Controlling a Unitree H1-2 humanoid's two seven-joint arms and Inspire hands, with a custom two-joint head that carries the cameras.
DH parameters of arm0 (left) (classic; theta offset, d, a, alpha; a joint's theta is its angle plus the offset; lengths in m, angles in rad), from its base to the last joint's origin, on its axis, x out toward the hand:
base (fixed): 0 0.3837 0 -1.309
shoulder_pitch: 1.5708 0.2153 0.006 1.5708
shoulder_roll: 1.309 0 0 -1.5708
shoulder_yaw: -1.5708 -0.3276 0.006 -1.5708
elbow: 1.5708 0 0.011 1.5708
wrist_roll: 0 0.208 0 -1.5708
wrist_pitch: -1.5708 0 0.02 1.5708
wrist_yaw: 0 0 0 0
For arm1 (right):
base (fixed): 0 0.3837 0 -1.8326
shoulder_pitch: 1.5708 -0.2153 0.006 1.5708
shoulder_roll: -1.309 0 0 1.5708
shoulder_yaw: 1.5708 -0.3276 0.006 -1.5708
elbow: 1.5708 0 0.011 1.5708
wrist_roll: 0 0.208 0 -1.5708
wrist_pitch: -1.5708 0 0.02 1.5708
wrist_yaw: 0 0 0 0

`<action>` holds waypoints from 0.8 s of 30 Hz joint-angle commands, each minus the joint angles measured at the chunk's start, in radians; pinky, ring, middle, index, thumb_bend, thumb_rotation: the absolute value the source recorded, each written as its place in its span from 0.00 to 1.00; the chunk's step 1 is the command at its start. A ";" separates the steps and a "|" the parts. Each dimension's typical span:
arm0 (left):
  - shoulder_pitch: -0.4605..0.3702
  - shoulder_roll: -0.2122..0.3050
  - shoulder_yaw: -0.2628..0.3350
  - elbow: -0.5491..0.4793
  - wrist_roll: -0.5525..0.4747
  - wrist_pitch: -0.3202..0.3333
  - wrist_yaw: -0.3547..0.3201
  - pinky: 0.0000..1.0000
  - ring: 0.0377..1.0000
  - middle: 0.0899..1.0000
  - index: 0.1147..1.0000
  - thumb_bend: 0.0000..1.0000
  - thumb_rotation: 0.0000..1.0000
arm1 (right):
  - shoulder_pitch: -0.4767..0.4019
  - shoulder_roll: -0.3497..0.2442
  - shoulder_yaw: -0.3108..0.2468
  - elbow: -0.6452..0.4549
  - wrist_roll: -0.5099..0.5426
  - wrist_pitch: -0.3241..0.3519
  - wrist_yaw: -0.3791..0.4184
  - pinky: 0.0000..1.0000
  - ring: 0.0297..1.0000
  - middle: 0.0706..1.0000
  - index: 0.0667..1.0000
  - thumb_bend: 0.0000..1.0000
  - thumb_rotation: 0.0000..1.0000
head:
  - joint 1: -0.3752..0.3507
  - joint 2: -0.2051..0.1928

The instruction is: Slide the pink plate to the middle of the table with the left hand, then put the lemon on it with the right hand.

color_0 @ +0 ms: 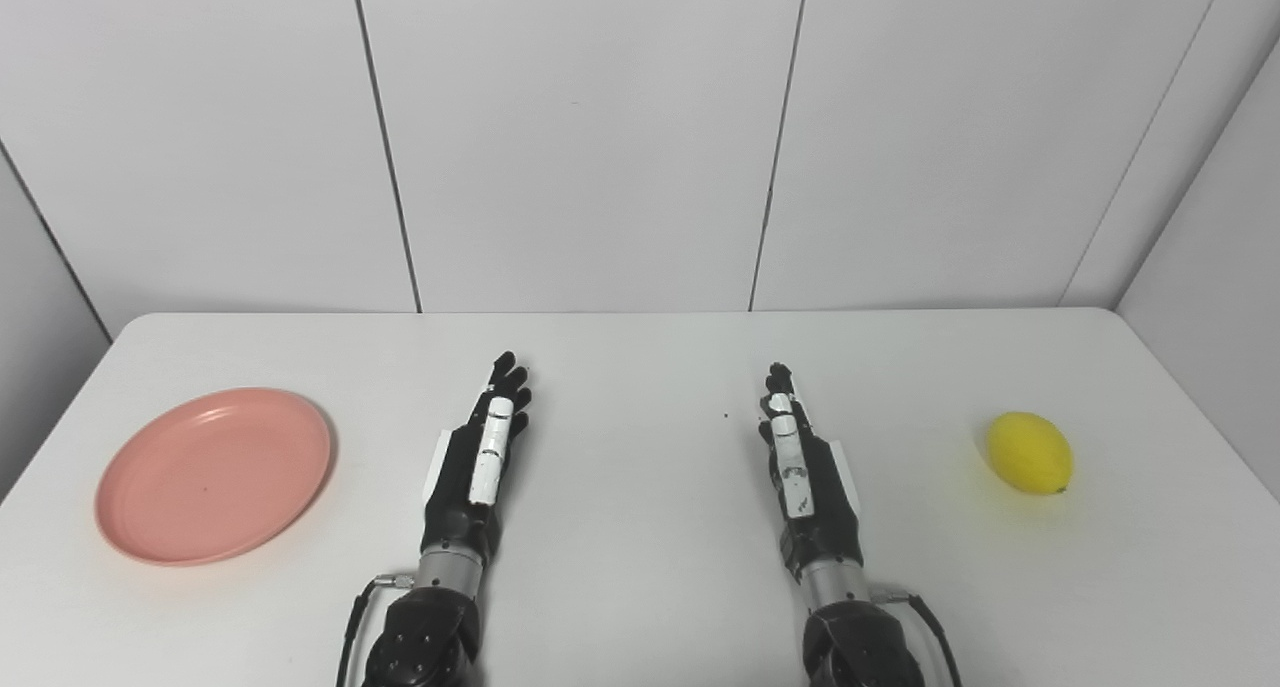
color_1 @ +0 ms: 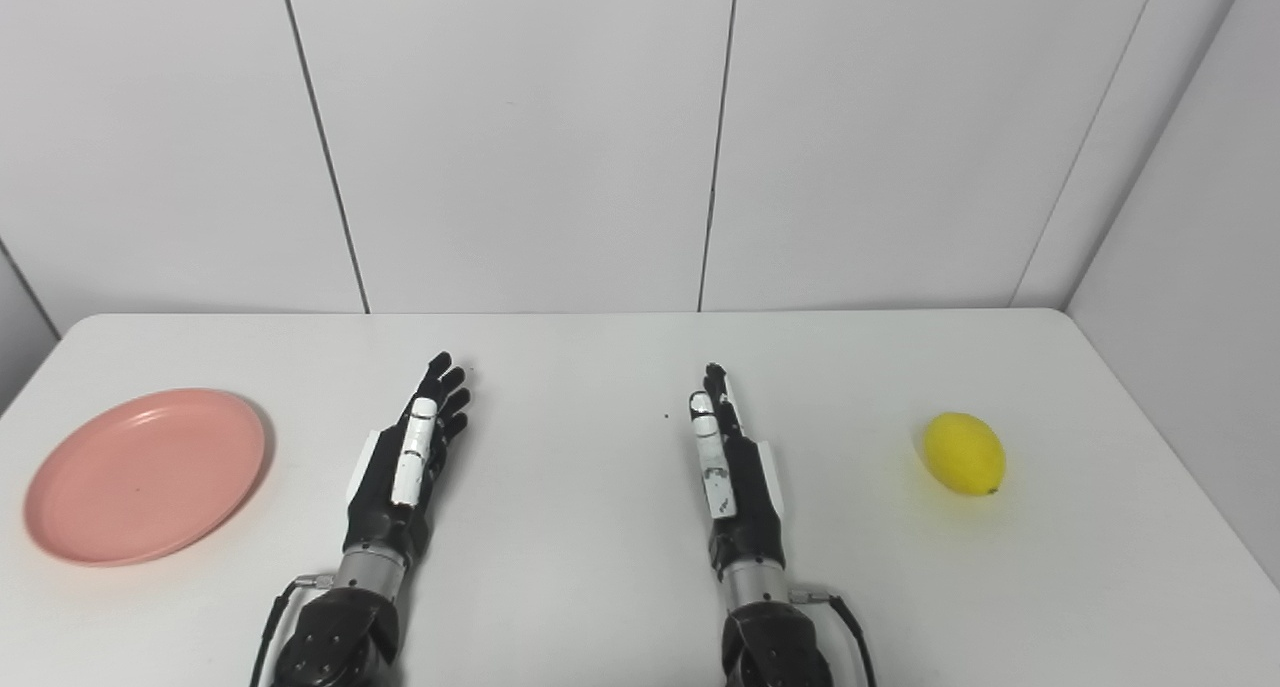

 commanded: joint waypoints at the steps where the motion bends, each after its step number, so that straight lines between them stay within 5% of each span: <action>1: -0.002 0.003 0.004 0.006 -0.005 -0.006 0.002 0.96 0.95 0.96 0.94 0.51 1.00 | -0.015 0.006 0.003 -0.010 -0.007 -0.042 -0.001 1.00 1.00 0.99 0.98 0.70 1.00 | 0.001 0.001; 24: -0.004 0.005 0.006 0.013 -0.004 -0.007 0.001 0.97 0.95 0.96 0.94 0.52 1.00 | -0.015 0.009 -0.001 -0.009 -0.001 -0.037 -0.002 1.00 1.00 0.99 0.98 0.71 1.00 | 0.000 0.001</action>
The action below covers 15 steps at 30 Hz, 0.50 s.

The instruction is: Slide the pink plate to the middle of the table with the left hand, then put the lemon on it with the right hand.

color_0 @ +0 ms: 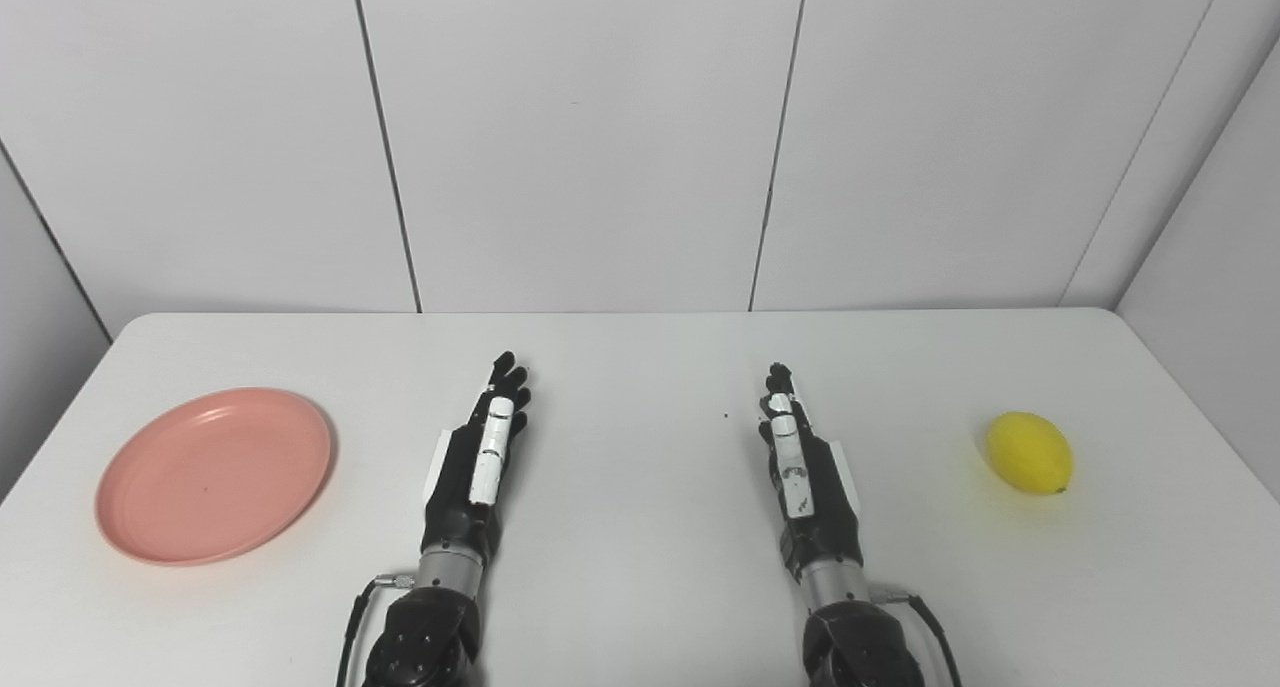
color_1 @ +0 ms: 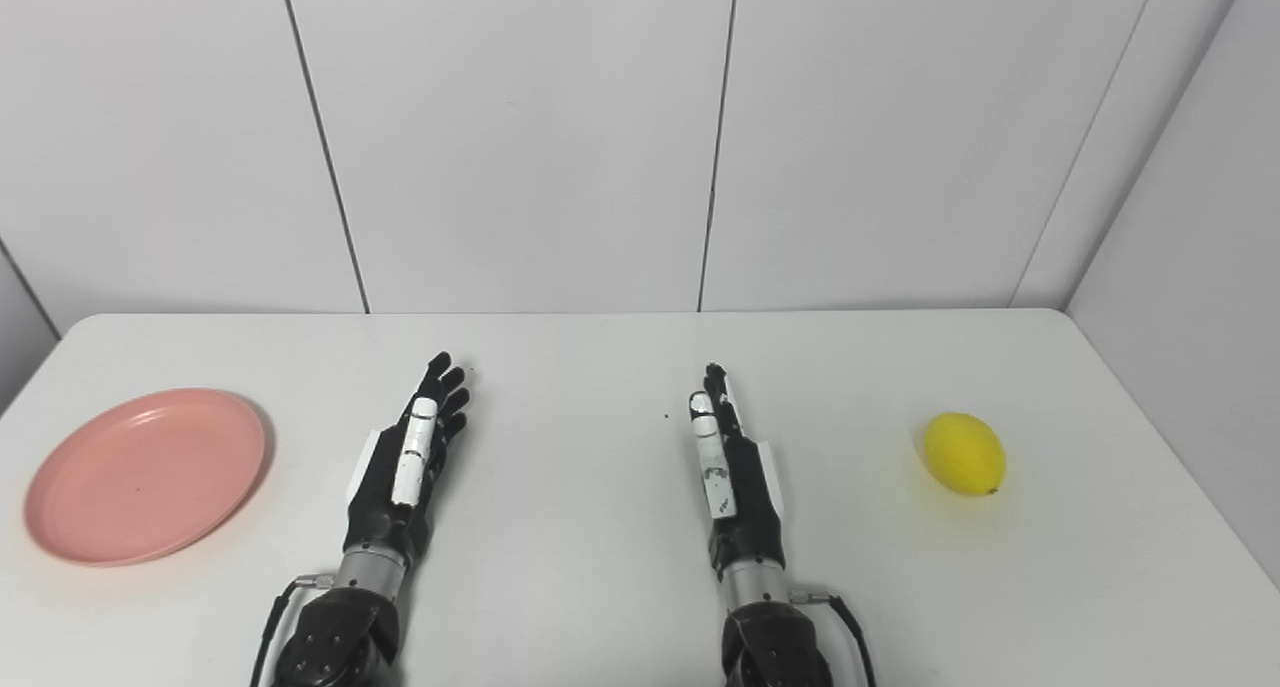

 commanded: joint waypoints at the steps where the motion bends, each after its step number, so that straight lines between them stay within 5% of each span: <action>1: -0.004 0.005 0.003 0.012 -0.004 -0.006 0.000 0.97 0.96 0.96 0.94 0.52 1.00 | -0.016 0.008 -0.001 -0.010 -0.001 -0.037 -0.002 1.00 1.00 0.99 0.97 0.71 1.00 | 0.001 0.001; 15: -0.005 0.001 -0.002 0.013 0.003 -0.003 0.004 0.96 0.95 0.96 0.94 0.52 1.00 | -0.020 -0.004 -0.003 -0.011 0.011 -0.038 0.013 1.00 1.00 0.99 0.98 0.71 1.00 | 0.033 -0.005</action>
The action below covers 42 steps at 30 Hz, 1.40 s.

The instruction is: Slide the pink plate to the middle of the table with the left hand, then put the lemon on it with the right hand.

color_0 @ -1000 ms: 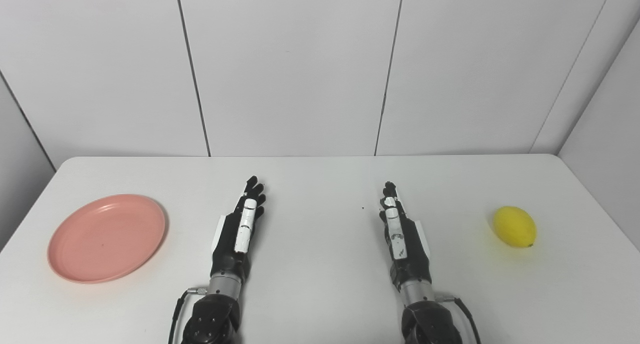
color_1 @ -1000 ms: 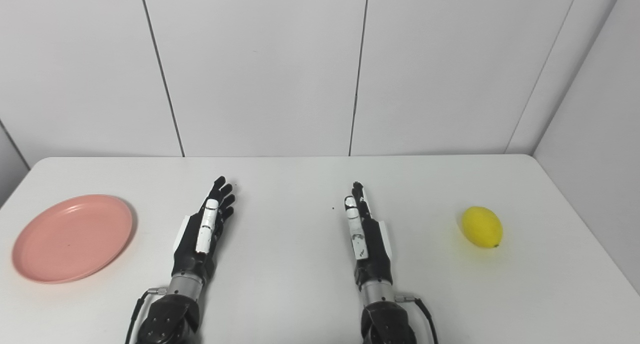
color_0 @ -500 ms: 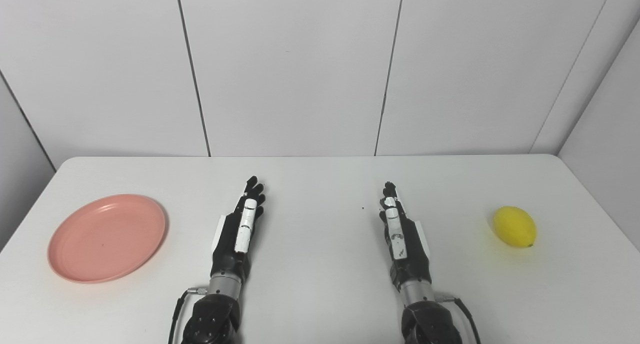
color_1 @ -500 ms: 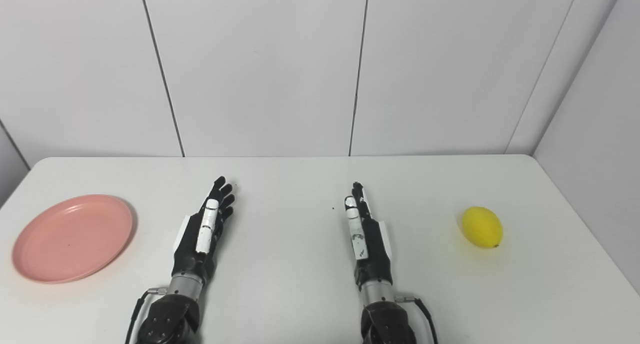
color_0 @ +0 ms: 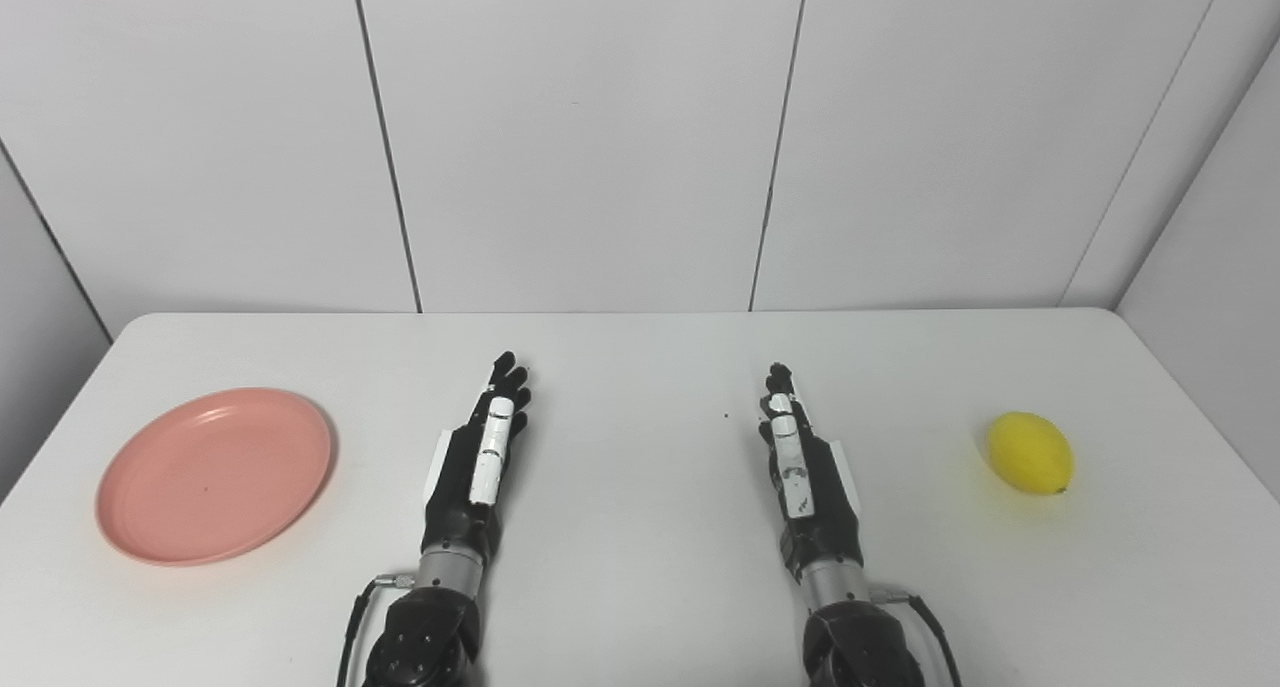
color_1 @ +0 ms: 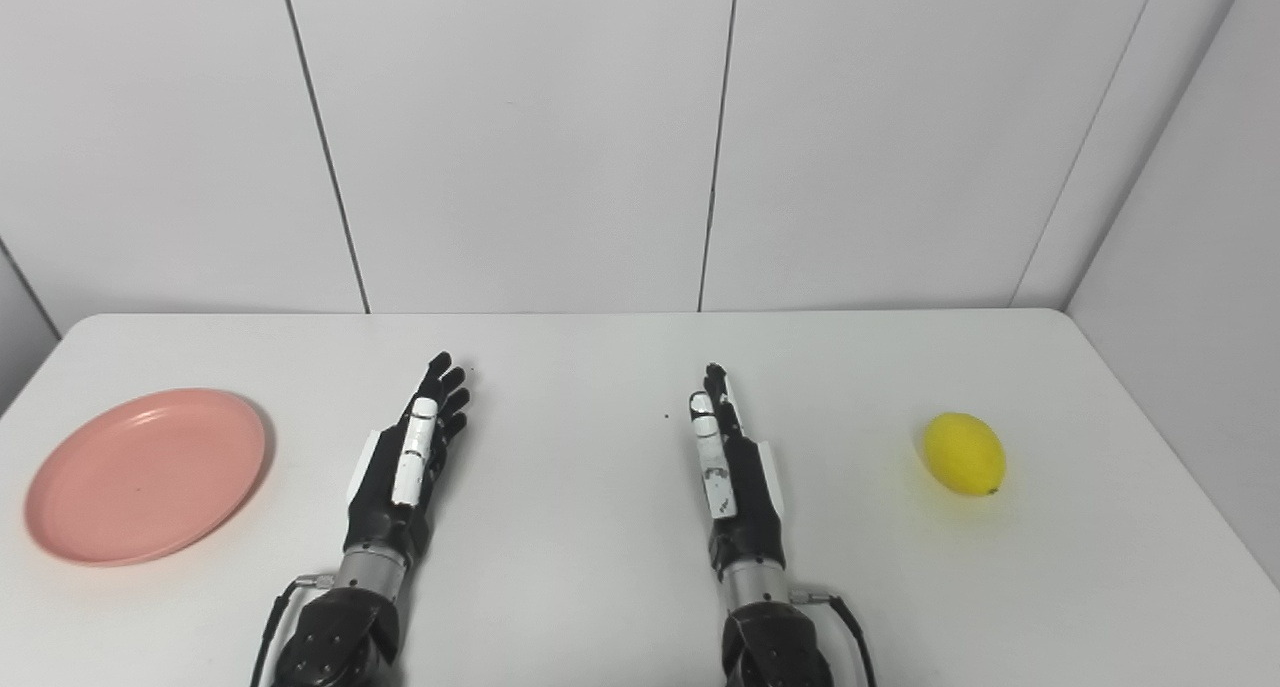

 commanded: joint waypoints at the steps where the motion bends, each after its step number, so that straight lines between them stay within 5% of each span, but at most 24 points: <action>1: -0.004 0.002 -0.001 0.013 0.001 -0.005 0.002 0.96 0.95 0.96 0.94 0.52 1.00 | -0.019 -0.004 -0.003 -0.011 0.006 -0.039 0.013 1.00 1.00 0.99 0.98 0.71 1.00 | 0.019 -0.003; 16: -0.032 -0.054 -0.069 0.124 0.037 -0.057 0.011 1.00 1.00 1.00 1.00 0.53 1.00 | 0.015 -0.085 -0.053 0.015 0.075 -0.120 0.062 0.99 0.97 0.97 0.96 0.63 1.00 | 0.405 -0.117; 26: -0.064 -0.079 -0.063 0.242 0.038 -0.163 0.032 1.00 1.00 1.00 1.00 0.52 1.00 | 0.014 -0.123 -0.053 0.054 0.097 -0.139 0.111 1.00 1.00 1.00 1.00 0.65 1.00 | 0.440 -0.157; 42: -0.082 -0.077 -0.057 0.275 0.046 -0.209 0.039 1.00 1.00 1.00 1.00 0.53 1.00 | 0.012 -0.119 -0.059 0.074 0.101 -0.159 0.113 1.00 0.99 1.00 1.00 0.65 1.00 | 0.454 -0.189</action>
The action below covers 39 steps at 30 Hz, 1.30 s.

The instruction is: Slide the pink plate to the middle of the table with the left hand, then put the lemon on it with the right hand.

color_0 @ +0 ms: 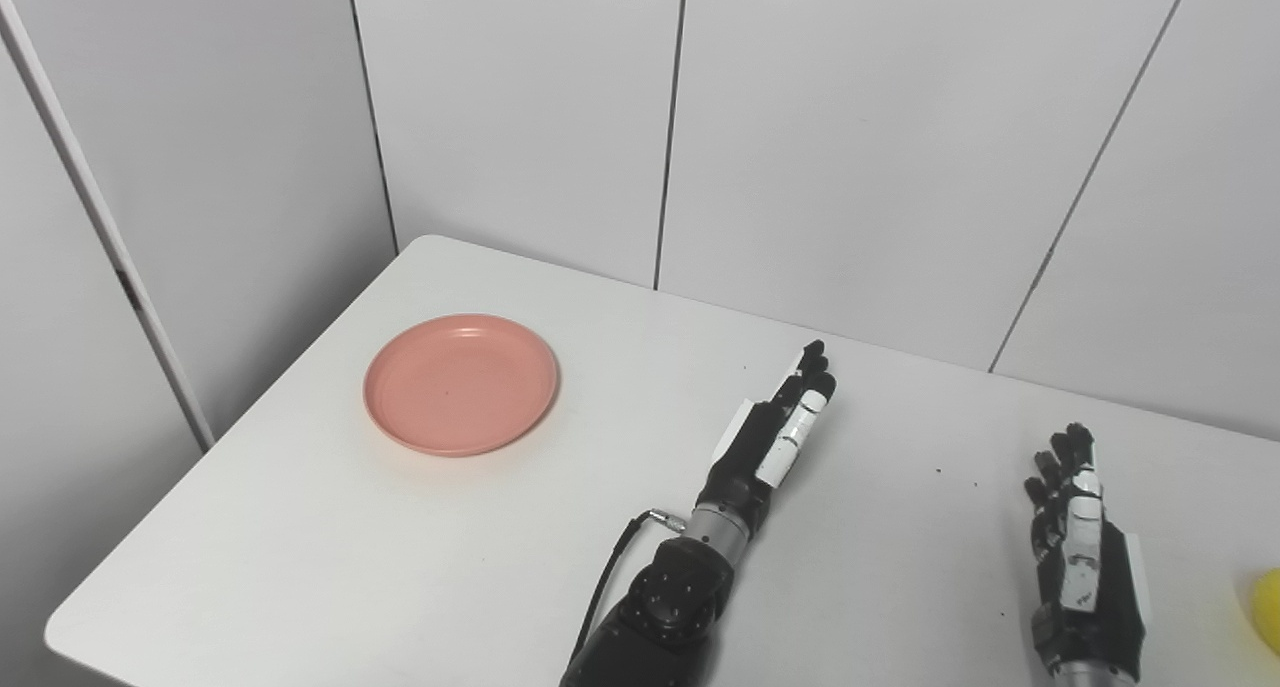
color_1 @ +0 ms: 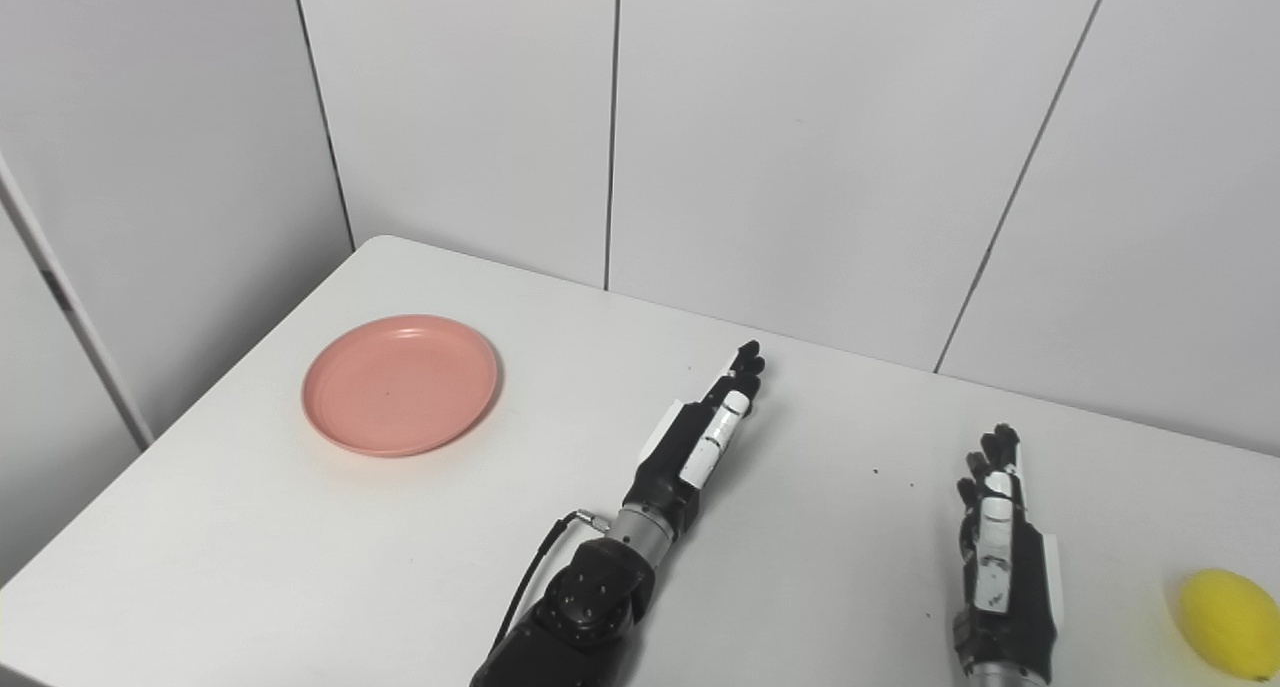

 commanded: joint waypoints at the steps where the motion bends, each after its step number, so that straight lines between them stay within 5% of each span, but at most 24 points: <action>1: 0.035 0.004 0.006 0.022 0.002 -0.016 0.011 1.00 1.00 1.00 1.00 0.53 1.00 | 0.017 -0.006 -0.008 0.029 0.003 -0.047 0.009 1.00 0.99 1.00 1.00 0.65 1.00 | 0.001 -0.002; 16: 0.033 0.074 0.006 -0.205 0.068 0.179 0.025 0.97 0.95 0.95 0.94 0.57 1.00 | 0.022 0.003 -0.005 0.016 0.003 -0.030 0.006 1.00 1.00 1.00 1.00 0.64 1.00 | 0.004 -0.014; 23: 0.013 0.105 0.035 -0.231 -0.031 0.133 -0.043 1.00 0.98 0.99 0.98 0.58 1.00 | 0.022 0.006 -0.008 0.012 0.007 -0.028 0.005 1.00 1.00 1.00 1.00 0.64 1.00 | 0.006 -0.021; 39: -0.003 0.241 0.110 -0.404 0.025 0.214 0.001 0.98 0.93 0.94 0.92 0.55 1.00 | 0.020 -0.006 -0.006 0.017 0.016 -0.024 0.021 1.00 1.00 1.00 1.00 0.63 1.00 | 0.019 -0.033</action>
